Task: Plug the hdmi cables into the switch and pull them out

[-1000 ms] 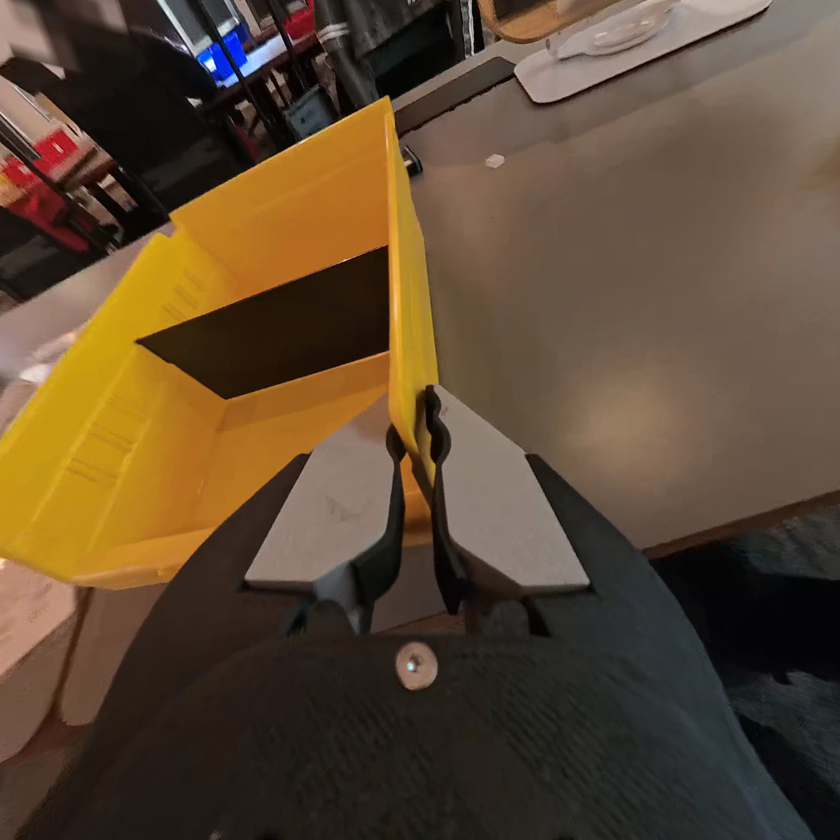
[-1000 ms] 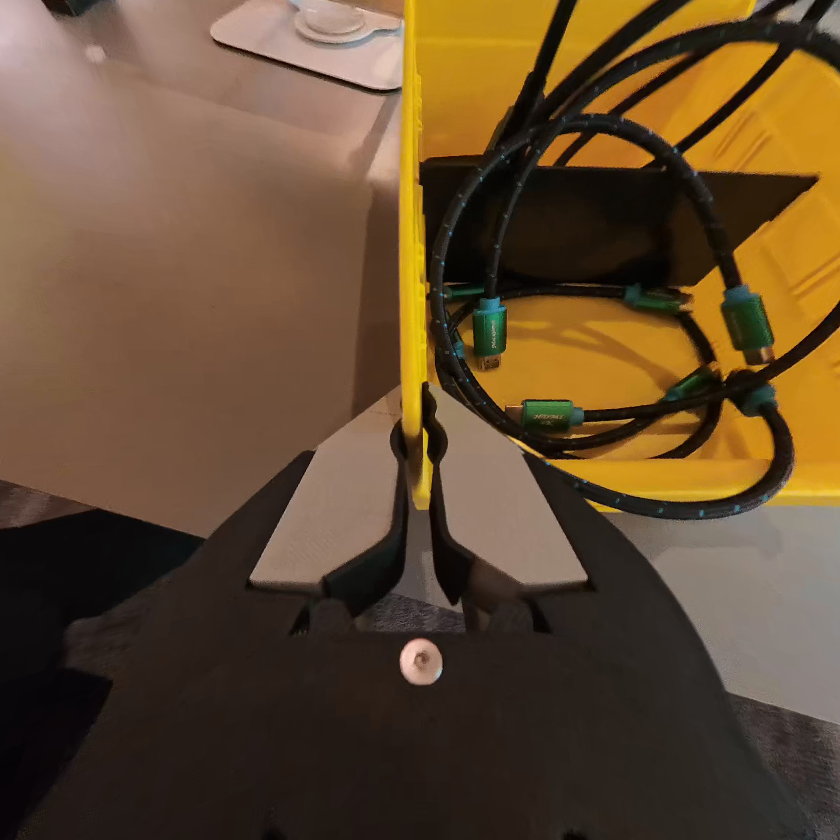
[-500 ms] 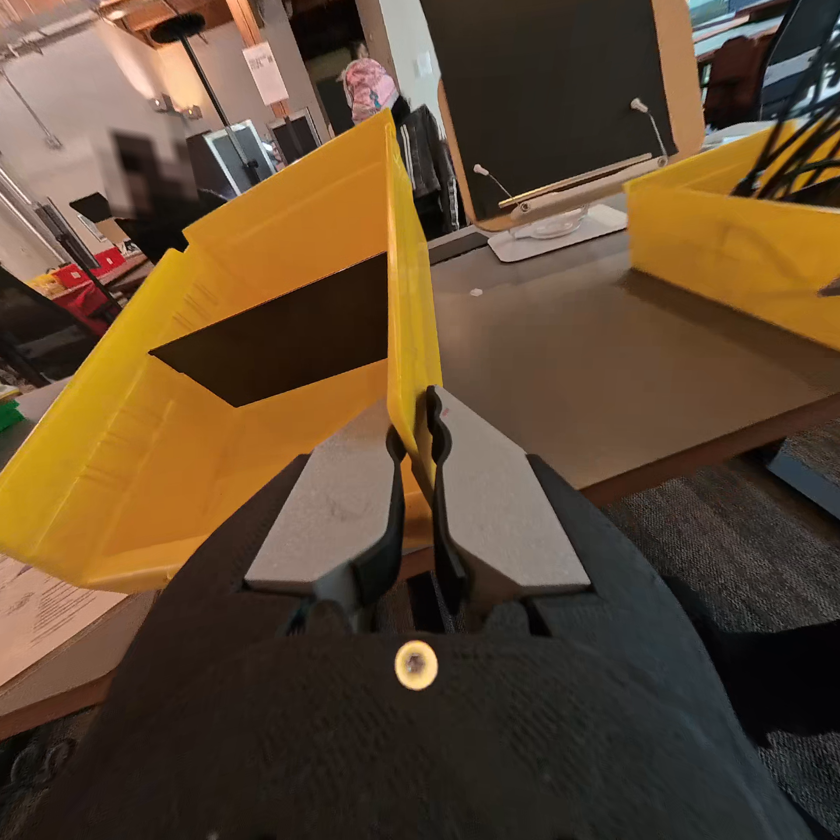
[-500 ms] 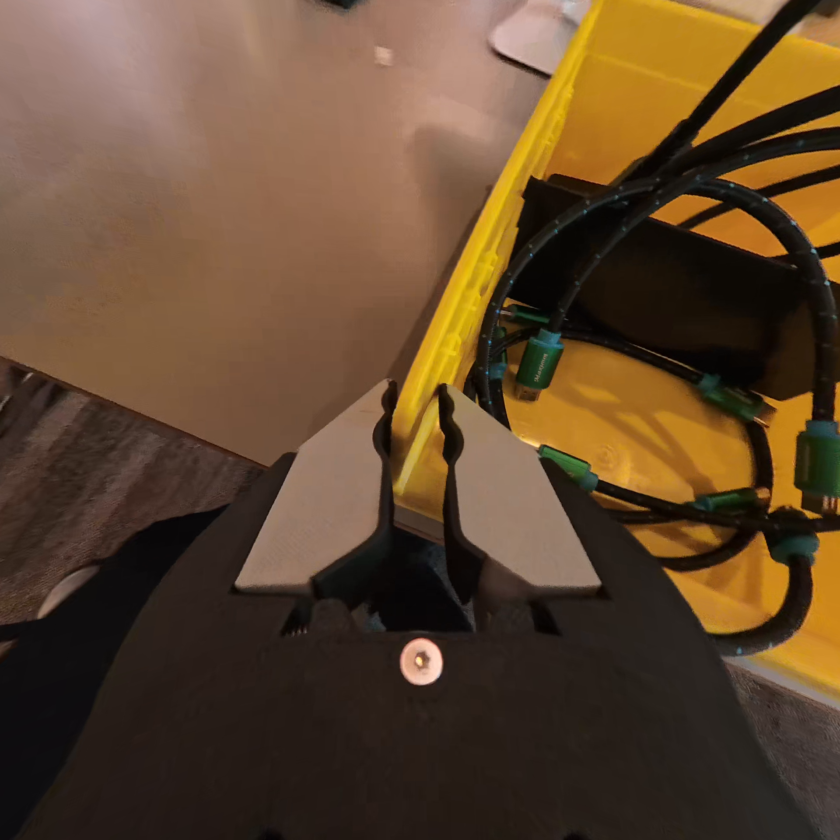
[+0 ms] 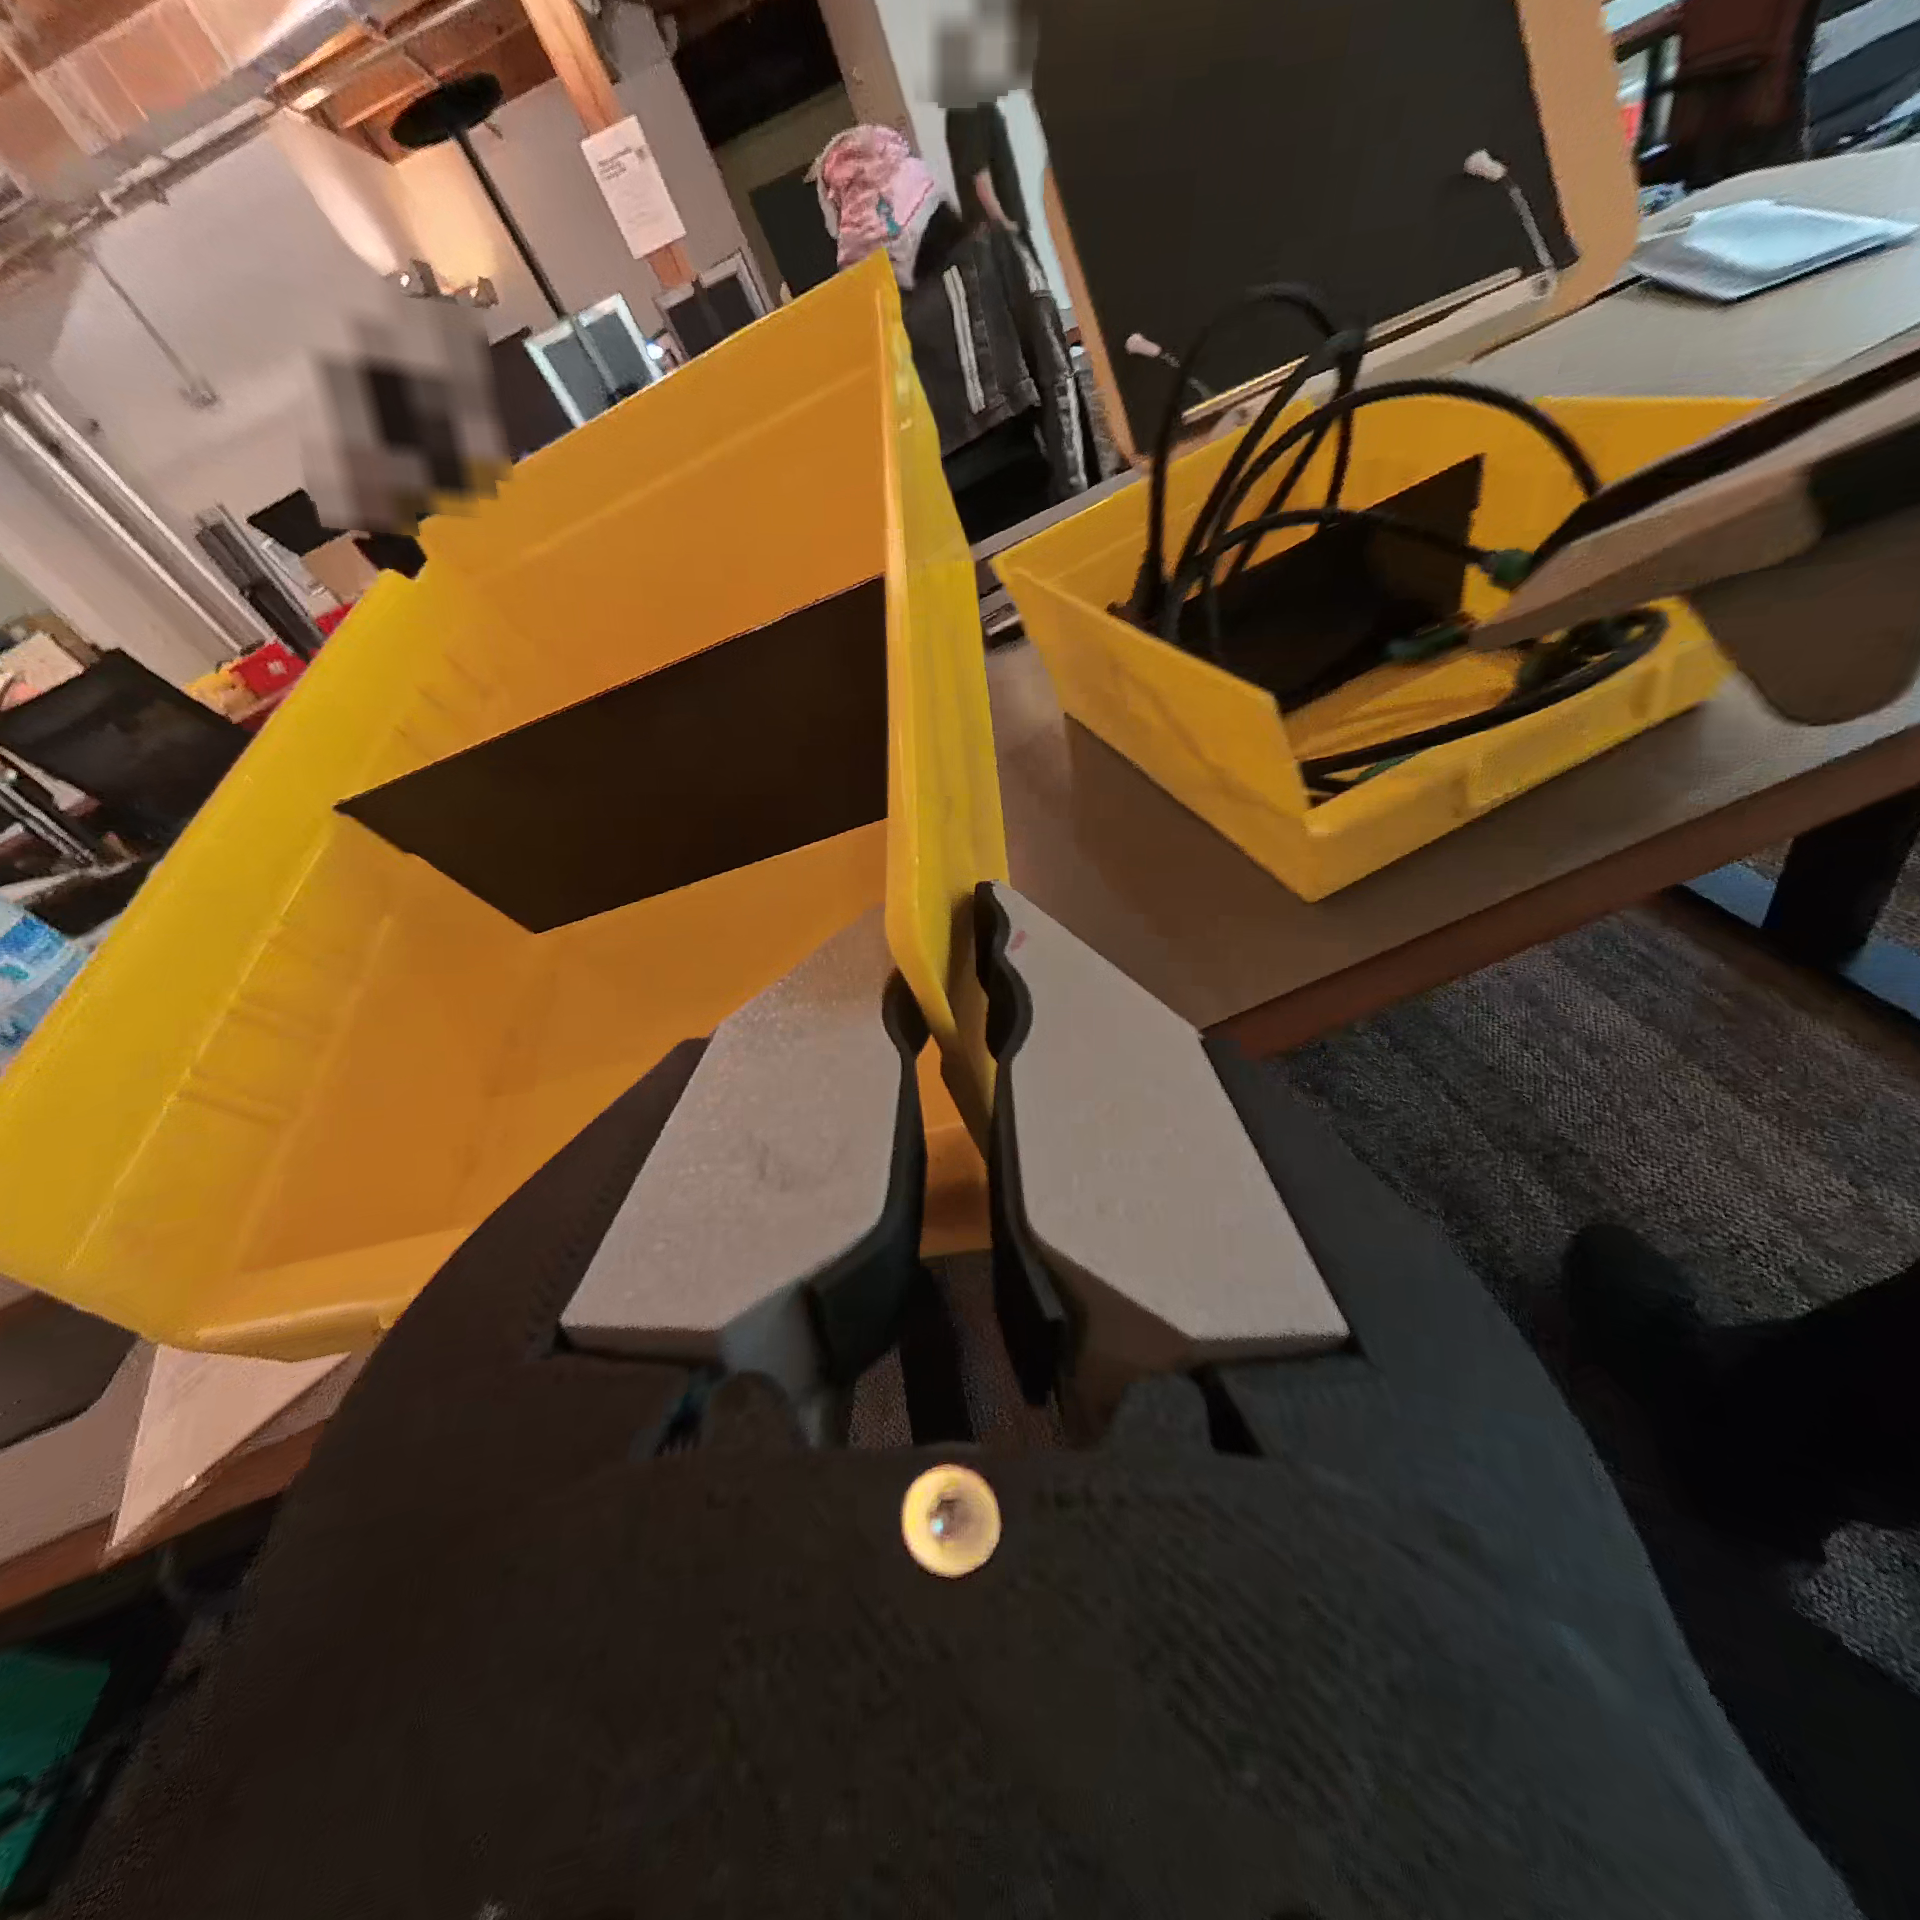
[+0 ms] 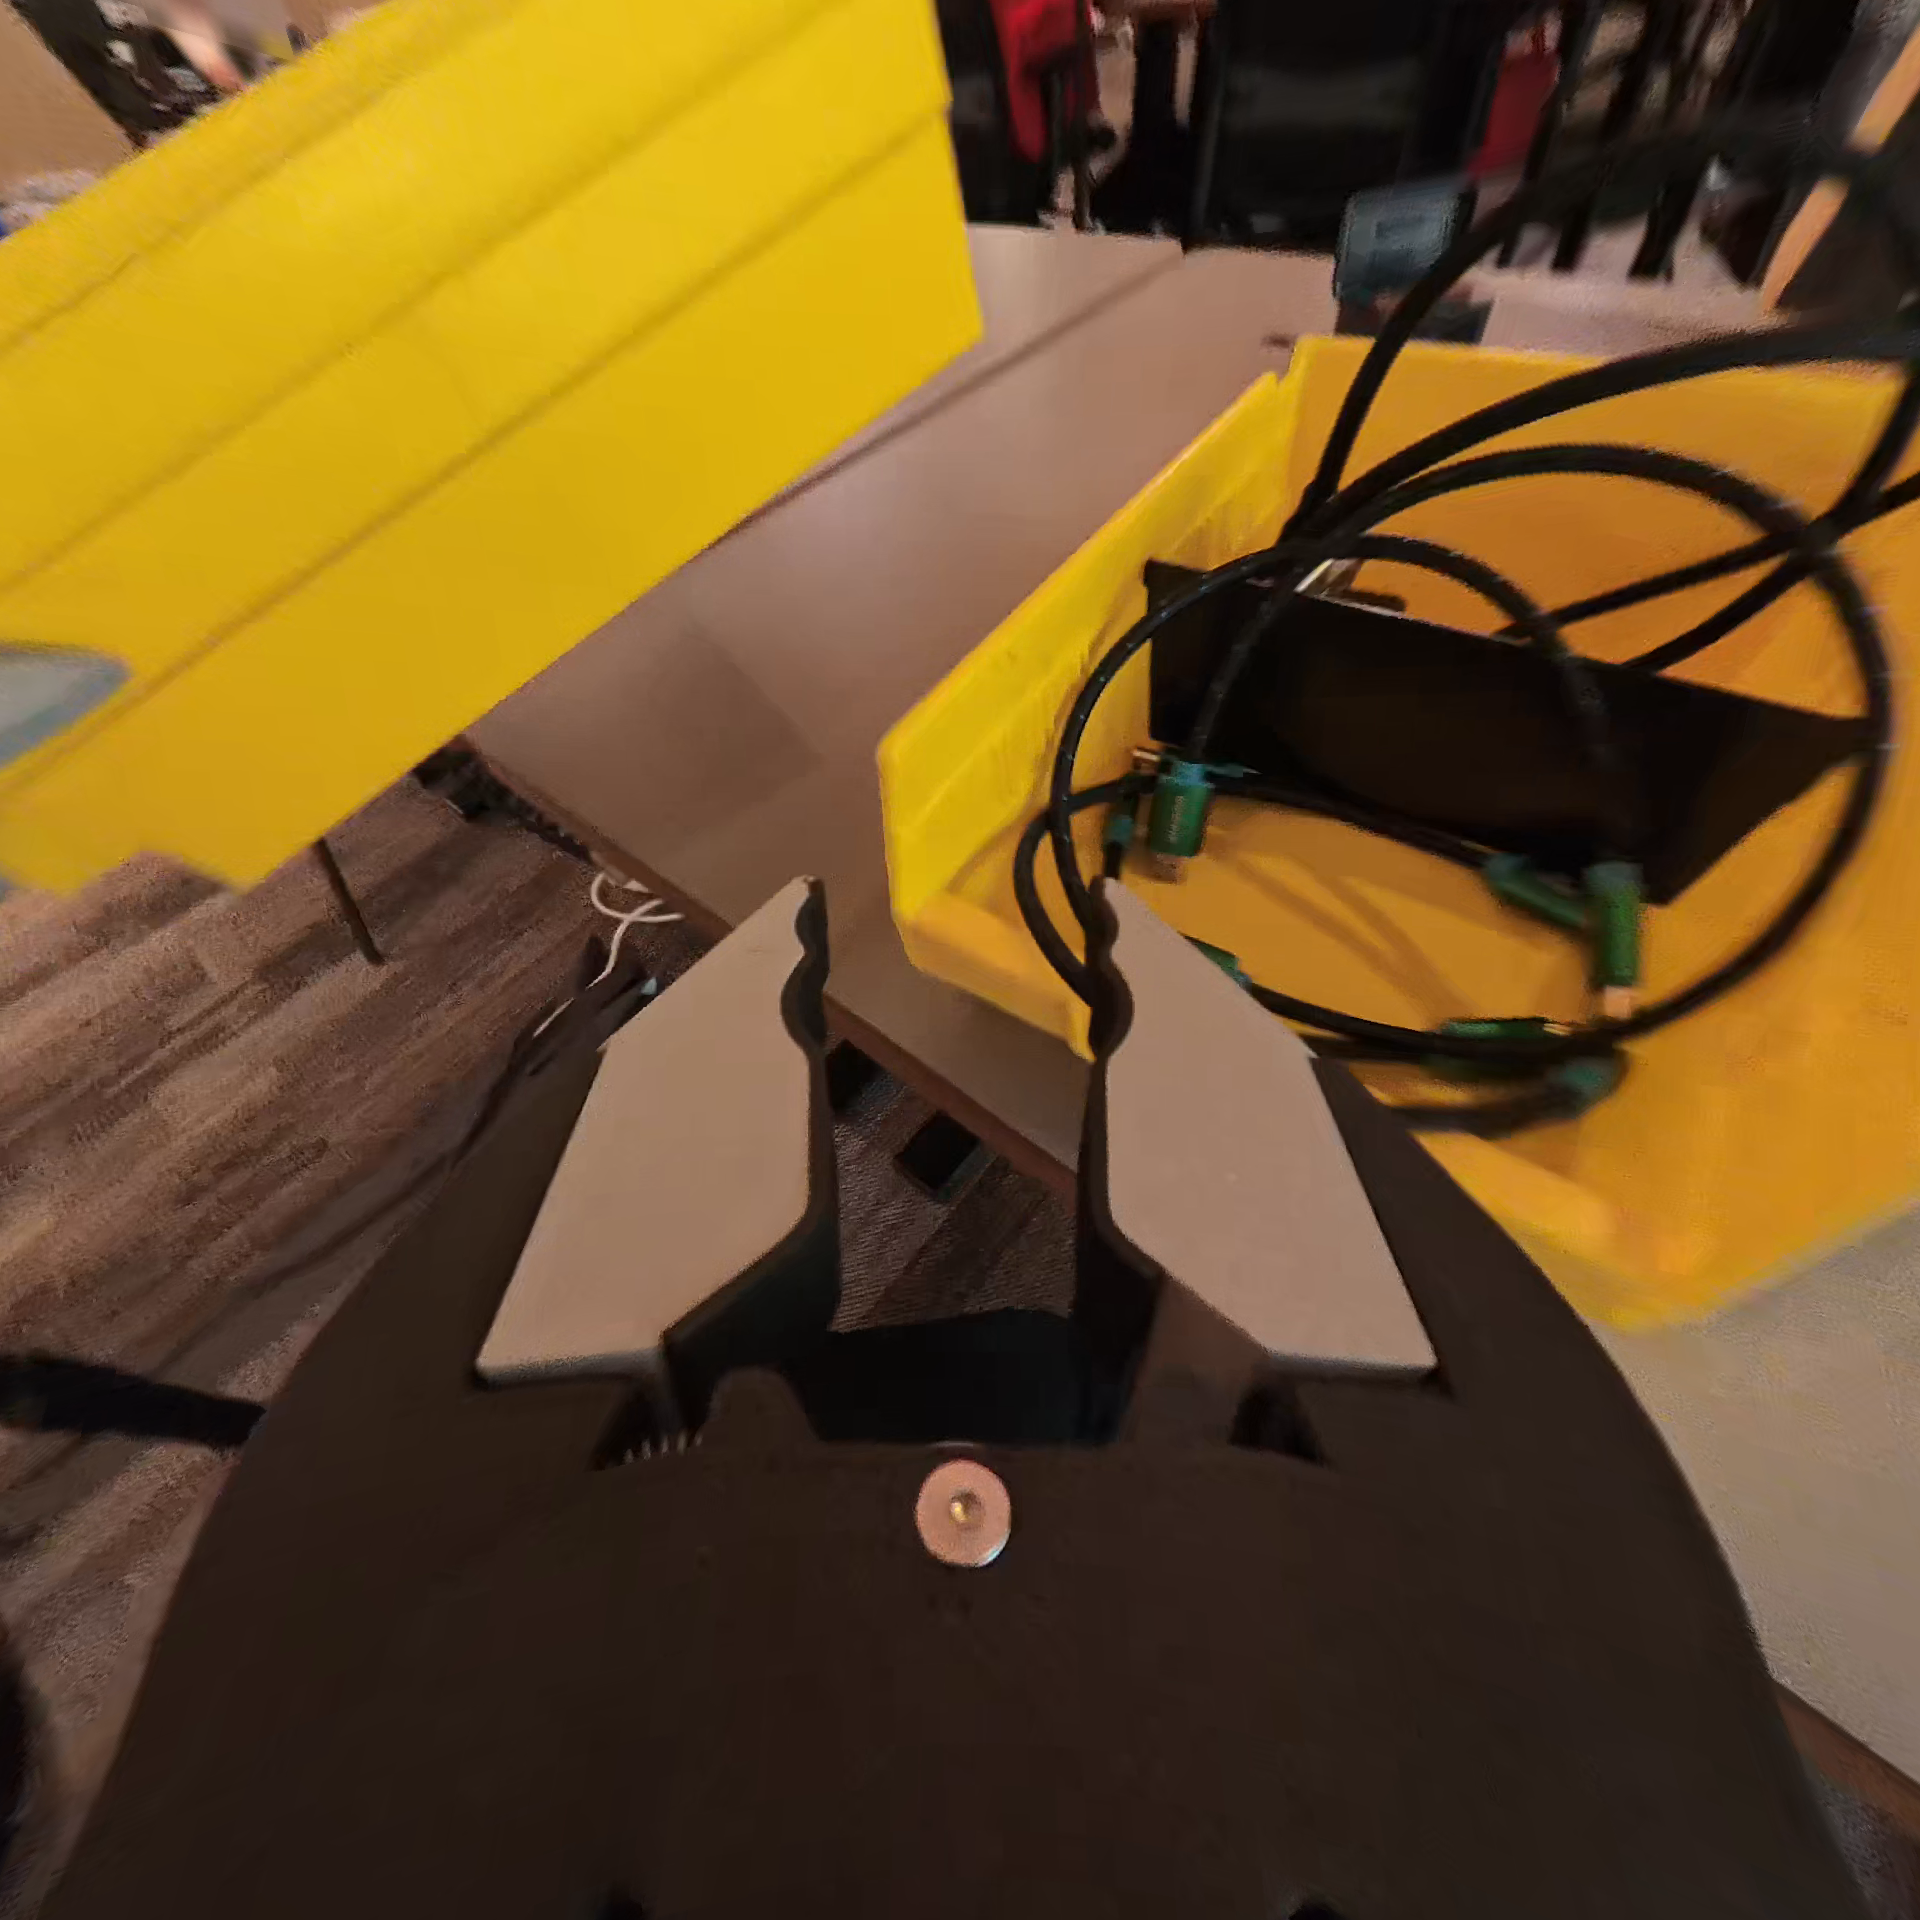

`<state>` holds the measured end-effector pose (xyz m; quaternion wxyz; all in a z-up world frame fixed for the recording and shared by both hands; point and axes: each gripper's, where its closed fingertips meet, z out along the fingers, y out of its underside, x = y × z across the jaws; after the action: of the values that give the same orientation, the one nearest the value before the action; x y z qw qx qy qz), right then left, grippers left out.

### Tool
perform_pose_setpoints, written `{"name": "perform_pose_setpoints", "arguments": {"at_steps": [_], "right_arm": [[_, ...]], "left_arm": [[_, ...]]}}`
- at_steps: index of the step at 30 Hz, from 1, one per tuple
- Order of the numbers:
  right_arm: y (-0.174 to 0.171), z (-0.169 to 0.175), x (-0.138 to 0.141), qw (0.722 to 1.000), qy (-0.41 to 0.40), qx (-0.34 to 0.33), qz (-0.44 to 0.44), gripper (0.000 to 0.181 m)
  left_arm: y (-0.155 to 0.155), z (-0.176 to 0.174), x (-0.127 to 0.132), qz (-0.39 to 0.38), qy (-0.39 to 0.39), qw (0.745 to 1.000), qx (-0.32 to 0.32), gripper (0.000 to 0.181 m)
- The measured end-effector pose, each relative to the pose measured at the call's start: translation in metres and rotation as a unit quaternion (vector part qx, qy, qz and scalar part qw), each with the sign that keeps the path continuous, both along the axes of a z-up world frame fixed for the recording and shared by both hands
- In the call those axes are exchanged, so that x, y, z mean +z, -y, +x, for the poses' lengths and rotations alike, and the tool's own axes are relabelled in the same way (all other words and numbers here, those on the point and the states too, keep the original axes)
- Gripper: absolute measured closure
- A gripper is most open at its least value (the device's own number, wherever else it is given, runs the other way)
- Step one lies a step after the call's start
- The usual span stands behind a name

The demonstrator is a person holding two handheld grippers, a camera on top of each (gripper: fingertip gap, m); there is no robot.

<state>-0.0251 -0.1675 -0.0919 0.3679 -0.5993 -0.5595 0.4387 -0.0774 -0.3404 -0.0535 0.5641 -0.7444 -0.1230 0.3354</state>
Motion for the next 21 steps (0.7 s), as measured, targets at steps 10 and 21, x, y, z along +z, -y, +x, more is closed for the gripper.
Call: {"name": "perform_pose_setpoints", "arguments": {"at_steps": [10,21], "right_arm": [[-0.122,0.191,0.003,0.998,-0.038,-0.038,0.031,0.159],[-0.229,0.313,0.025,0.99,-0.022,-0.135,0.046,0.174]], "left_arm": [[-0.106,0.103,0.057,0.001,-0.05,0.991,-0.122,0.178],[-0.308,0.249,0.039,-0.02,-0.07,0.954,-0.291,0.178]]}}
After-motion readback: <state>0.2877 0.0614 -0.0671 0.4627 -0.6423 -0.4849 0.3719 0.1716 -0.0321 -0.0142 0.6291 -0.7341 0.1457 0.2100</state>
